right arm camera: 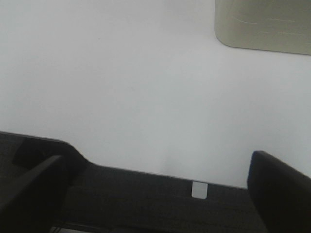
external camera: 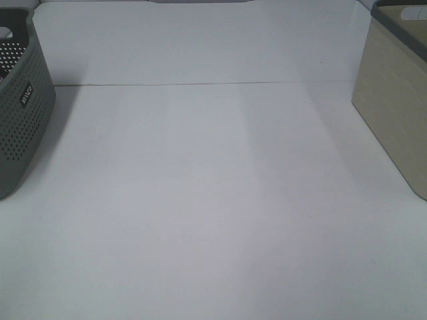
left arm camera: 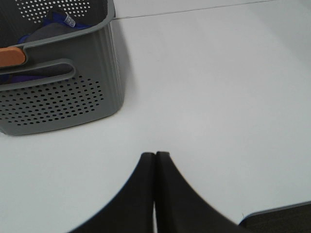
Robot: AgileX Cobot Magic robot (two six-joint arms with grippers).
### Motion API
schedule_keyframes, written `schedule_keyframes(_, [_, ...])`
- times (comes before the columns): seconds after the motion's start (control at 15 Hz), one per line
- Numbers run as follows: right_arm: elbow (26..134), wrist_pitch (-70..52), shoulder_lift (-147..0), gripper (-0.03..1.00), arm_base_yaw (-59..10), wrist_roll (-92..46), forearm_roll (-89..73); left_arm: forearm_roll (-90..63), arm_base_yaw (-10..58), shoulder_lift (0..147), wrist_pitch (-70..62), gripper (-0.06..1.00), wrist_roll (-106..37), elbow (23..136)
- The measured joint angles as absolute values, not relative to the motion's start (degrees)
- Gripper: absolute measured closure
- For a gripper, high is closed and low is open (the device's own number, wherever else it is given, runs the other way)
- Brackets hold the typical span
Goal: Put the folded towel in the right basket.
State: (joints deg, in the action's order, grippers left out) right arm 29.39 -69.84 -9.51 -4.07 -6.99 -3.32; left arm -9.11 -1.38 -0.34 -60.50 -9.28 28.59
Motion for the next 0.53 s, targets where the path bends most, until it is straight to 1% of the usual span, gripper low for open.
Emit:
schedule_keyframes(0.13, [28.36, -68.3, -3.09, 0.0, -4.07, -6.99, -3.09, -9.11, -1.38, -0.34, -60.5, 0.94, -9.28, 28.59])
schedule_keyframes(0.27, [28.02, -66.0, -0.29, 0.0, -4.07, -6.99, -2.92, -9.11, -1.38, -0.34, -60.5, 0.94, -9.28, 28.59])
schedule_keyframes(0.53, [26.3, -63.66, 0.23, 0.0, -4.07, -6.99, -2.92, -9.11, -1.38, -0.34, -60.5, 0.94, -9.28, 28.59])
